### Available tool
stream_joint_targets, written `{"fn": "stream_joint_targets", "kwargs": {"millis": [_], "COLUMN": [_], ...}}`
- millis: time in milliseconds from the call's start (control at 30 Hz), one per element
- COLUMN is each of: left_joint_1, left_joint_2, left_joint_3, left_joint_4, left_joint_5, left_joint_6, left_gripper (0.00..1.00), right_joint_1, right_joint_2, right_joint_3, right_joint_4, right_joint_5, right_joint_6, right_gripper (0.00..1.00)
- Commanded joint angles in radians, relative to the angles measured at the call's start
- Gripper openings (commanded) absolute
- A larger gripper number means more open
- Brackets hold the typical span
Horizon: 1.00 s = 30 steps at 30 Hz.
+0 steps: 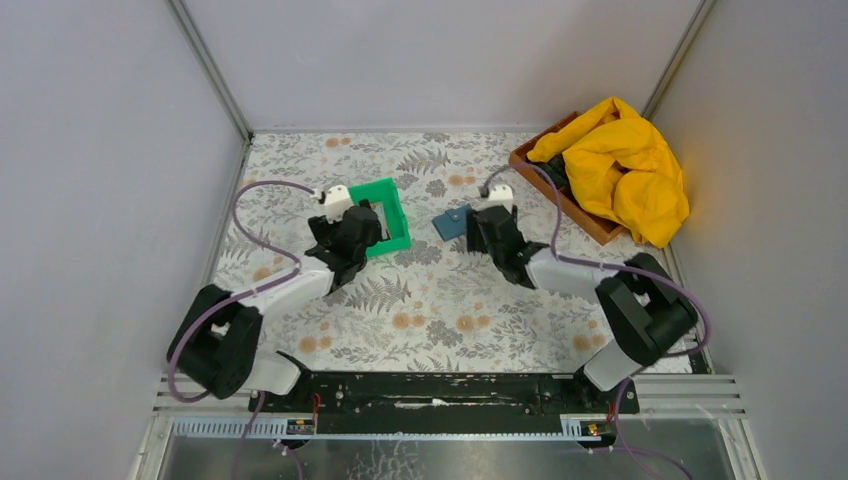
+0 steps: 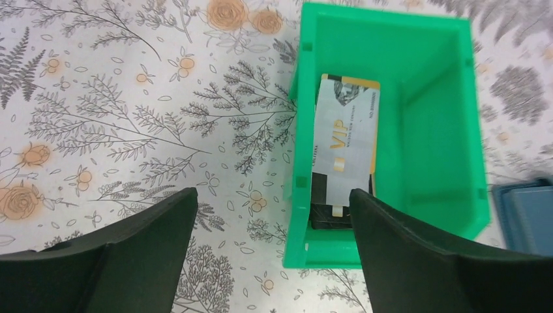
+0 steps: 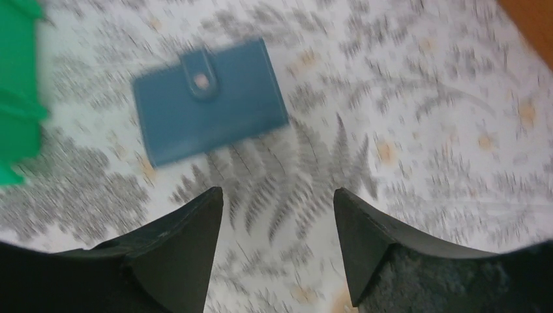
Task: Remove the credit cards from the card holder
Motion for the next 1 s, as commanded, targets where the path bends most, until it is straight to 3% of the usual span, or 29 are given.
{"fn": "stream_joint_targets", "kwargs": {"millis": [0,33,100,233,333,433,533,667,967], "left_joint_1": [-0.003,-0.014,-0.045,-0.087,-0.093,-0.097,-0.097,-0.099,-0.110], "left_joint_2": [-0.149,-0.177,-0.221,-0.244,-0.227,-0.217,-0.224,-0.242,-0.232], "left_joint_3": [-0.077,-0.094,-0.125,-0.149,-0.146,-0.144,-0.156,-0.192,-0.181], "left_joint_4": [0.112,0.135,0.183,0.230,0.244,0.246,0.264,0.317,0.307], "left_joint_5": [-0.020,-0.014,-0.010,0.001,0.038,0.036,0.028,0.081,0.142], "left_joint_6": [-0.016,-0.013,0.006,0.029,0.022,0.027,0.037,0.035,0.012], "left_gripper": [0.95,0.96,0.96,0.96,0.96,0.97,0.97,0.99,0.99], "right_joint_1": [0.004,0.002,-0.012,-0.080,-0.127,-0.133,-0.132,-0.132,-0.131], "right_joint_2": [0.113,0.165,0.259,0.422,0.545,0.645,0.685,0.687,0.478], "right_joint_3": [0.275,0.352,0.512,0.779,0.932,1.051,1.037,0.958,0.567], "right_joint_4": [-0.038,-0.074,-0.166,-0.321,-0.397,-0.463,-0.444,-0.414,-0.320], "right_joint_5": [-0.008,0.014,0.018,-0.082,-0.169,-0.160,-0.172,-0.228,-0.309], "right_joint_6": [-0.061,-0.082,-0.105,-0.066,-0.048,-0.078,-0.080,-0.051,0.004], "right_gripper": [0.72,0.71,0.50,0.25,0.16,0.15,0.15,0.00,0.00]}}
